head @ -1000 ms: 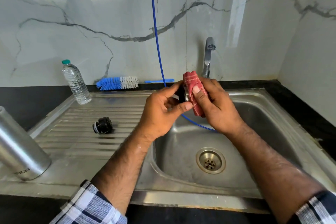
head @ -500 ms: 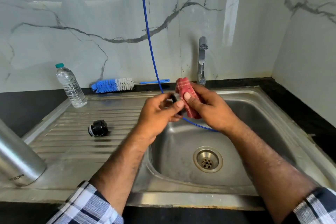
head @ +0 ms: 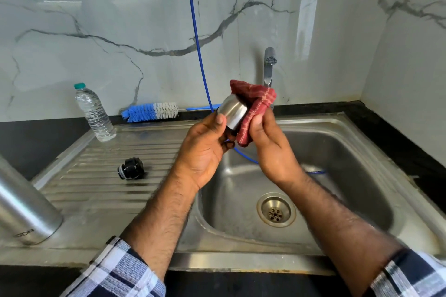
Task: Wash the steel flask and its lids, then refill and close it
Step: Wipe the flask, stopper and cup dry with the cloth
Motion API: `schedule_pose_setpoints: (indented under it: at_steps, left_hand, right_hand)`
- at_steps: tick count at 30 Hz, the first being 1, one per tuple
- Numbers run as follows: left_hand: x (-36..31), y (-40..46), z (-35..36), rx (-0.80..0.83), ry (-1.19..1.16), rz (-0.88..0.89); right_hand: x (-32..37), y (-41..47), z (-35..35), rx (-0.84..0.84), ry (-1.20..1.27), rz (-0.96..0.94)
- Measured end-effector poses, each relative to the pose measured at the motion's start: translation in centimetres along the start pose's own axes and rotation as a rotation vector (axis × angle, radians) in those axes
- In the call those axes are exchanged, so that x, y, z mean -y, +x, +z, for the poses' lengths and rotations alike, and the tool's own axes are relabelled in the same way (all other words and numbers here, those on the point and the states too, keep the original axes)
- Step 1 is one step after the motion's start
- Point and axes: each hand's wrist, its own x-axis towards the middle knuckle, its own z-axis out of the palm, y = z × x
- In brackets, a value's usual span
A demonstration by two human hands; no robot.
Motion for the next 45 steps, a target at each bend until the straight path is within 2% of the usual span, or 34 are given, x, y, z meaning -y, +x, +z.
schedule_pose_setpoints:
  at_steps: [3,5,9,13,16,18,20,23,26,30,32,35,37,39,40,41,45]
  left_hand:
    - [0.1,-0.1,-0.2,0.033,0.195,0.153]
    - [0.1,-0.2,-0.5,0.09,0.342,0.191]
    - [-0.1,-0.5,-0.6,0.139,0.515,0.118]
    - [0.1,-0.6,-0.5,0.018,0.454,-0.117]
    - [0.2,-0.6,0.1,-0.044,0.246,-0.287]
    - [0.2,-0.6,0.5,-0.076,0.153,-0.352]
    - [0.3,-0.5,0.6,-0.109,0.073,-0.37]
    - [0.2,-0.2,0.6,-0.127,-0.102,-0.29]
    - [0.2,-0.1,0.5,-0.075,-0.141,-0.155]
    - [0.4,-0.1,0.0,-0.006,0.159,0.021]
    - [0.1,-0.2,-0.4,0.072,0.359,0.097]
    - [-0.4,-0.5,-0.9,0.147,0.655,0.113]
    - [0.1,-0.5,-1.1,0.162,0.95,0.119]
    - [0.9,-0.4,-1.1,0.107,1.186,0.102]
    - [1.2,-0.4,-0.9,0.058,1.177,0.08]
    - [1.5,-0.2,-0.8,0.003,1.068,0.045]
    - [0.5,-0.1,-0.1,-0.151,0.388,-0.162]
  right_hand:
    - [1.0,0.3,0.4,-0.061,0.331,0.253]
    - [1.6,0.5,0.0,-0.067,0.497,0.404]
    - [2.3,0.6,-1.5,-0.058,0.44,0.487]
    - [2.1,0.7,-1.9,-0.028,0.076,0.375]
    - [1.1,0.5,-2.1,-0.001,-0.23,0.05]
    - [0.3,0.6,-2.3,0.09,-0.49,-0.183]
    - [-0.2,0.6,-2.3,0.151,-0.672,-0.28]
    - [-0.2,0.5,-1.5,0.099,-0.616,-0.302]
    - [-0.3,0.0,-0.1,0.045,-0.229,-0.191]
    - [0.6,0.1,0.6,-0.017,0.333,0.209]
    - [1.2,0.4,-0.2,-0.015,0.414,0.382]
    - [1.3,0.7,-1.6,0.046,0.234,0.508]
    - [0.9,0.8,-2.1,0.088,0.041,0.471]
    - [0.2,0.7,-2.1,0.138,-0.228,0.35]
    - [-0.1,0.7,-1.9,0.155,-0.338,0.293]
    - [-0.2,0.6,-1.7,0.157,-0.408,0.229]
    - [-0.6,0.8,-1.4,0.154,-0.373,-0.119]
